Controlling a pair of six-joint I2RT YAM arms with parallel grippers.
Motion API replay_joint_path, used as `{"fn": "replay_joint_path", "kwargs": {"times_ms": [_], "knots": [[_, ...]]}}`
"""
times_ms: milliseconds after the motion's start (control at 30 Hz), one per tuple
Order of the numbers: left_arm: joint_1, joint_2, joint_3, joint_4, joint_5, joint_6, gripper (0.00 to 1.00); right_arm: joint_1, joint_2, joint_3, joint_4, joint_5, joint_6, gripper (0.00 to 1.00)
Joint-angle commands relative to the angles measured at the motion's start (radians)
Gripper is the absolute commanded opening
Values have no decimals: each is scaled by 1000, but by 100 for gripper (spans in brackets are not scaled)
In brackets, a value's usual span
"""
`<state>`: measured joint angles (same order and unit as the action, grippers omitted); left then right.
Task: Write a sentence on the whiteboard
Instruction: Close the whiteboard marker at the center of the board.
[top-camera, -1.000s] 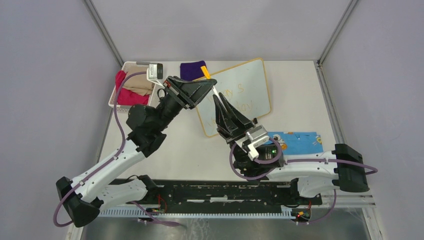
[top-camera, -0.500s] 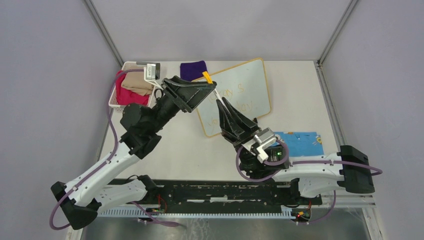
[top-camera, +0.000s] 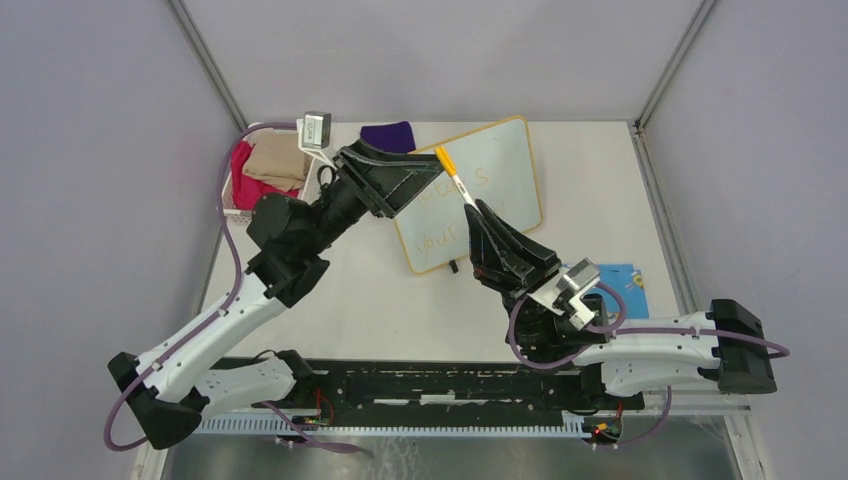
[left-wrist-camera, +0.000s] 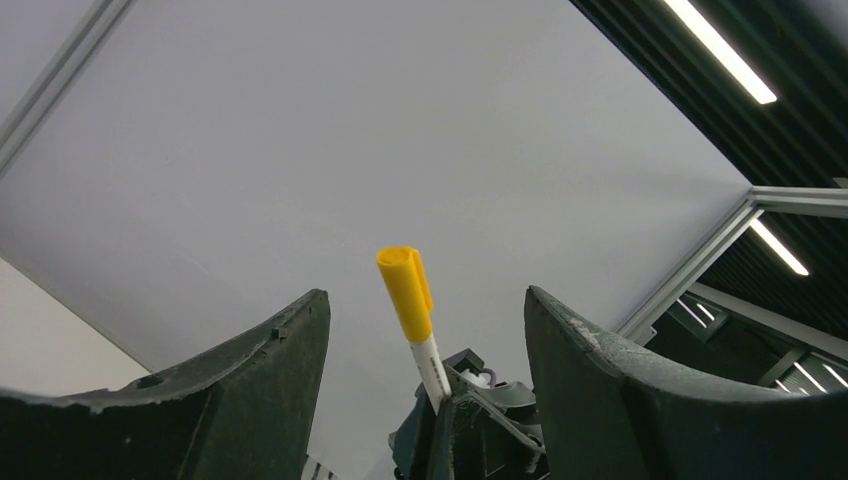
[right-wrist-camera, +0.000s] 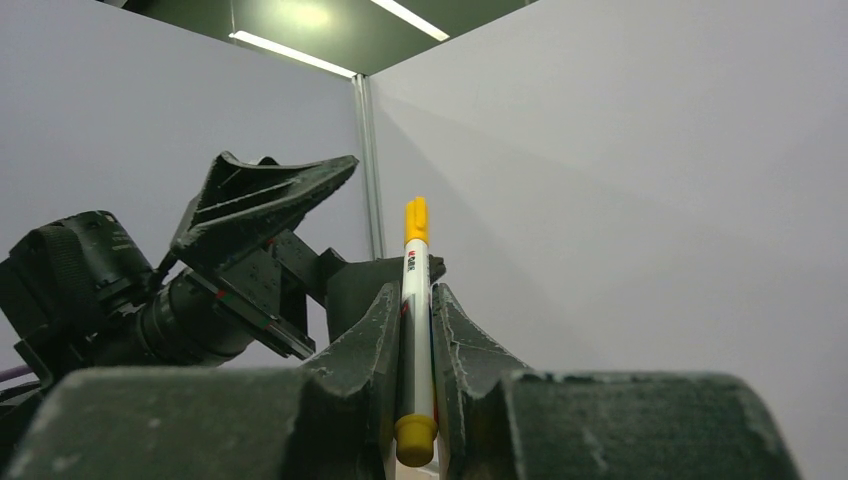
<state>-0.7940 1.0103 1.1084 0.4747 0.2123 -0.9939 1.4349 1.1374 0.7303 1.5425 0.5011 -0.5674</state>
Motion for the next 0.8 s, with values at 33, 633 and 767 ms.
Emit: {"fn": "replay_joint_path", "kwargs": {"times_ms": [33, 633, 767], "knots": [[-2, 31, 49, 72, 61, -8, 75, 1, -22, -2, 108, -16, 47, 0], [-2, 48, 47, 102, 39, -26, 57, 1, -38, -17, 80, -16, 75, 0], [-2, 54, 49, 115, 48, -30, 51, 2, -42, -19, 74, -17, 80, 0]]}}
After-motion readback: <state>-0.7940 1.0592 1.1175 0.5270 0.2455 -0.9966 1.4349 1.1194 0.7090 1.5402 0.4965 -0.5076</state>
